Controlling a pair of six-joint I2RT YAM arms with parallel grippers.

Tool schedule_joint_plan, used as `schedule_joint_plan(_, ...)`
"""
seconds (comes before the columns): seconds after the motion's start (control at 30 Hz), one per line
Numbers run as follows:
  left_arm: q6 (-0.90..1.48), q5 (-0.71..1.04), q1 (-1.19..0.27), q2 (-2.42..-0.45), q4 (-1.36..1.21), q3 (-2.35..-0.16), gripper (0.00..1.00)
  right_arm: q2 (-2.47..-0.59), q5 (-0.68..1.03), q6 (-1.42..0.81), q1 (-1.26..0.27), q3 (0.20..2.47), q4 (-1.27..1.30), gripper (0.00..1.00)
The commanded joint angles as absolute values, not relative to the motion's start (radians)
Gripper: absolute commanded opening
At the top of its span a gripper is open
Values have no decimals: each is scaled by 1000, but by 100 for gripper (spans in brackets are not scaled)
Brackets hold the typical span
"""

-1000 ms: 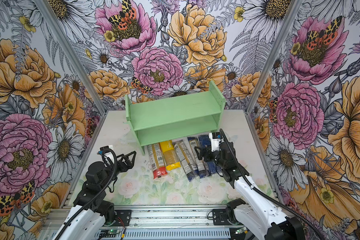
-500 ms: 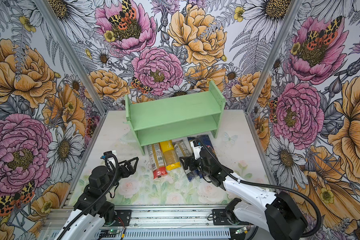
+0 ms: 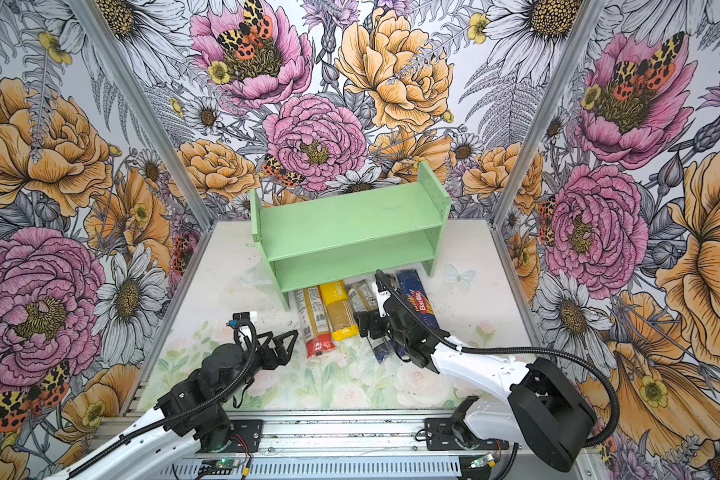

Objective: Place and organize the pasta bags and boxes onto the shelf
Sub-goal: 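Move the left gripper over the red-and-white pack while the right gripper hovers, then lower the left gripper and close it on the red-and-white spaghetti pack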

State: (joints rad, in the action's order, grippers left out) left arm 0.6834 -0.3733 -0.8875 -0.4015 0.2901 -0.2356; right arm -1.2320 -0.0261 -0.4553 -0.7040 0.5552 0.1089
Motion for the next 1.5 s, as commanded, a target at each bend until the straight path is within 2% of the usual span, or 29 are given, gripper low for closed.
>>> schedule_joint_plan(0.0,754,-676,-993,-469,243,-217,99,-1221,-72,-453,-710,582,99,92)
schedule_joint_plan(0.1,791,-738,-1042,-581,206,-233,99,-1220,-74,-450,-710,588,83,93)
schedule_joint_plan(0.4,863,-785,-1049,-916,215,-375,99,-1216,-80,-450,-709,588,71,93)
schedule_joint_plan(0.93,988,-846,-1101,-1171,141,-466,99,-1247,-69,-476,-690,600,49,93)
schedule_joint_plan(1.47,1050,-819,-1121,-1452,101,-598,99,-1232,-89,-455,-678,585,17,93)
